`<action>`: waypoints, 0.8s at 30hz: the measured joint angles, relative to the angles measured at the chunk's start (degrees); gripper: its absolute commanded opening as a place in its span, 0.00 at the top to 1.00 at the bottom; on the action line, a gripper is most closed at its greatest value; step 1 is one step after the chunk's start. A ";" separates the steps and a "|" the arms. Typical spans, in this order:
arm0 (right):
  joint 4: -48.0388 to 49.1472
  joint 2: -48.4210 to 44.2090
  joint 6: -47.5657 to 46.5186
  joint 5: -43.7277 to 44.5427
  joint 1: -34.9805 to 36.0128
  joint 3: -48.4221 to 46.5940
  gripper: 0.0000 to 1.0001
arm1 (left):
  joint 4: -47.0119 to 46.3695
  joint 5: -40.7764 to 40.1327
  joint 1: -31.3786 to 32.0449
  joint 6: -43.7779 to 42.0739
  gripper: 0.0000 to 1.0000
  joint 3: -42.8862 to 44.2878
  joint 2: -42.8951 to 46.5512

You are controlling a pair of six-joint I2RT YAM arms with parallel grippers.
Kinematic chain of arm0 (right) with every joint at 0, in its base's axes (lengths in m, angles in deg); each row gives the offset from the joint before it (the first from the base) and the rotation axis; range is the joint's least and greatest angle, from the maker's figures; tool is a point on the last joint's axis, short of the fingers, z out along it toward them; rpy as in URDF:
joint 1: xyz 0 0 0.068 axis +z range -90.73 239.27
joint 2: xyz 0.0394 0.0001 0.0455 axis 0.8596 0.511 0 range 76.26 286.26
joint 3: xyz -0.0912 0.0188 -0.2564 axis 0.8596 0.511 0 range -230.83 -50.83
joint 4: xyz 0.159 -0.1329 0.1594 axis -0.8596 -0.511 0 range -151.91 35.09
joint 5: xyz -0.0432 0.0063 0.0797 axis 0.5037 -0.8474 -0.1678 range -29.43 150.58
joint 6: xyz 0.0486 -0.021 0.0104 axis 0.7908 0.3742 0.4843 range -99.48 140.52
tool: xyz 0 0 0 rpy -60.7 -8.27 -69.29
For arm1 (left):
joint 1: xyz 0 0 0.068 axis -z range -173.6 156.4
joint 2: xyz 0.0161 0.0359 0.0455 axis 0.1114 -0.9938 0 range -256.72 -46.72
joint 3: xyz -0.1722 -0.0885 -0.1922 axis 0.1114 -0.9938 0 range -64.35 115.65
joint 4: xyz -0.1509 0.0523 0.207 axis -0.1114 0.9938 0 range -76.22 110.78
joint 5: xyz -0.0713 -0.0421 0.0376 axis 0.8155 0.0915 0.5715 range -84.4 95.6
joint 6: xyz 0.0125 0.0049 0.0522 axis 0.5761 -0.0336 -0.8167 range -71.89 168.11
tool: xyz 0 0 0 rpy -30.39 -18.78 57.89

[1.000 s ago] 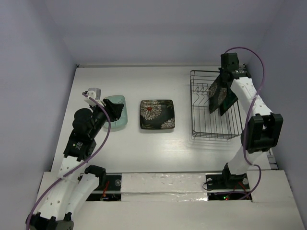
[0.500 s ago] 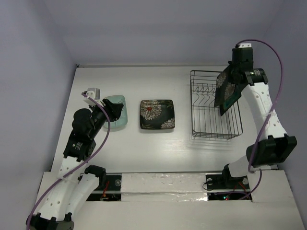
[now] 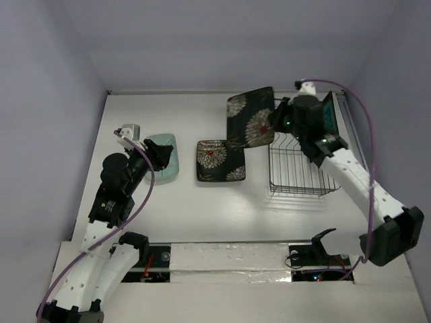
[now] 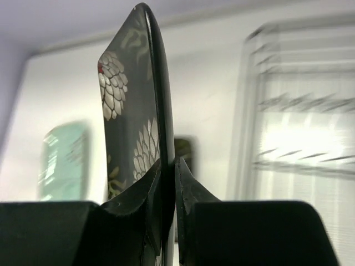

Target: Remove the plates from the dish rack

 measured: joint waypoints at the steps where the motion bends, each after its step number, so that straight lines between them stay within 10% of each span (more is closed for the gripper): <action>1: 3.34 1.31 2.49 -1.40 1.29 2.64 1.00 | 0.00 -0.02 0.00 0.00 0.64 0.00 0.02; 24: 30.10 21.53 22.77 -7.89 7.76 16.74 1.00 | 0.00 0.15 0.00 0.00 0.64 0.00 0.70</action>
